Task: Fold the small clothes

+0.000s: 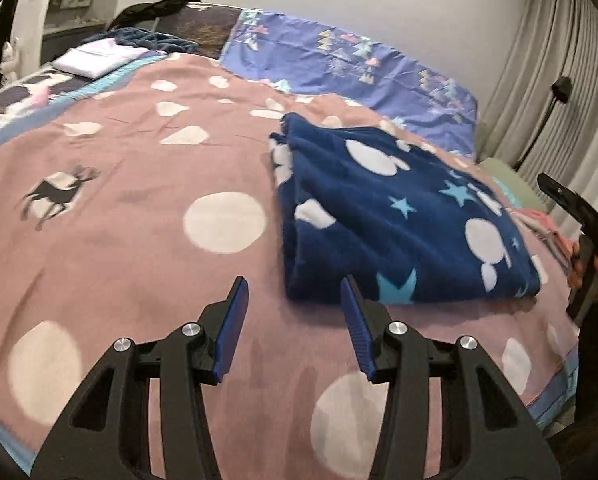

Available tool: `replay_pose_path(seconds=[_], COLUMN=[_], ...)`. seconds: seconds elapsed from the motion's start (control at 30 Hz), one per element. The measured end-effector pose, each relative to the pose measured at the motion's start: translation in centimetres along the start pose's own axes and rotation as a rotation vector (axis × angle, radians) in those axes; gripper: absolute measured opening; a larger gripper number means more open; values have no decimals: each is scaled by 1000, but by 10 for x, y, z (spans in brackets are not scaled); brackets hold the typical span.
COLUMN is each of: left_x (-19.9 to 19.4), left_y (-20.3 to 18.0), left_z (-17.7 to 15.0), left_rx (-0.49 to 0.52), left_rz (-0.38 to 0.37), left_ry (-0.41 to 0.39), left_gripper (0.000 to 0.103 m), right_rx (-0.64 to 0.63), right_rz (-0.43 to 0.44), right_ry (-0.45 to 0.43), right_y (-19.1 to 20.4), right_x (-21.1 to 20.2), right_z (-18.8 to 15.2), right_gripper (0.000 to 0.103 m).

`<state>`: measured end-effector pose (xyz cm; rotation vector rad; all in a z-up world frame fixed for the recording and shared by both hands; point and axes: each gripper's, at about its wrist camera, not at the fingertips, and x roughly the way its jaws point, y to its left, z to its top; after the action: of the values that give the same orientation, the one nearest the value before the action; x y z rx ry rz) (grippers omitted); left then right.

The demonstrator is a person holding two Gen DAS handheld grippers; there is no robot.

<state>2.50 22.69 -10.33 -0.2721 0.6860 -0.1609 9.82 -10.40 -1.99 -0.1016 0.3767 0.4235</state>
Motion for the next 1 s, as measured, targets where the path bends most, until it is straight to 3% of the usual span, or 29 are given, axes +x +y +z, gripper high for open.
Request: replay_pose_path(seconds=[0.1,0.17,0.27,0.33,0.47,0.63,0.77,0.83,0.87,0.9,1.0], left_x=[3,0,-5,-11,-19,-21,-18,-17,-17,-17,-22], left_y=[7,15,32,42,59,75,76,76,76,78,82], left_z=[0,-3,-9,-14,-16,-8,-3,-3,-4,-4,-4], left_rx=[-12,-30,-60,-82,-111,-132,-121,-119,-121,-125,-136], left_rz=[-14,-6,8,5,2,-8,-25,-29,-28,-24,-14], left_ry=[-18,-29,-37,-45,-65,-93,-101,-99,-98,-96,-104], left_gripper=[48,48,48,48,48,48,48,49,48,48,48], right_rx=[-225,-392,-654,-745,-815,-843,-860,-882,-895,-885,-734], right_rz=[185,260,257,218,136,69,41,37,38,29,102], right_ry=[41,64,40,23,64,116,101,87,107,116,91], right_y=[104,170,244,268,282,284,293,298,301,302,300], right_x=[11,23,38,50,82,106,117,123,132,136,120], right_z=[-10,-27,-56,-68,-76,-82,-81,-82,-82,-82,-58], right_gripper=[75,75,74,73,65,65,64,50,21,15,13])
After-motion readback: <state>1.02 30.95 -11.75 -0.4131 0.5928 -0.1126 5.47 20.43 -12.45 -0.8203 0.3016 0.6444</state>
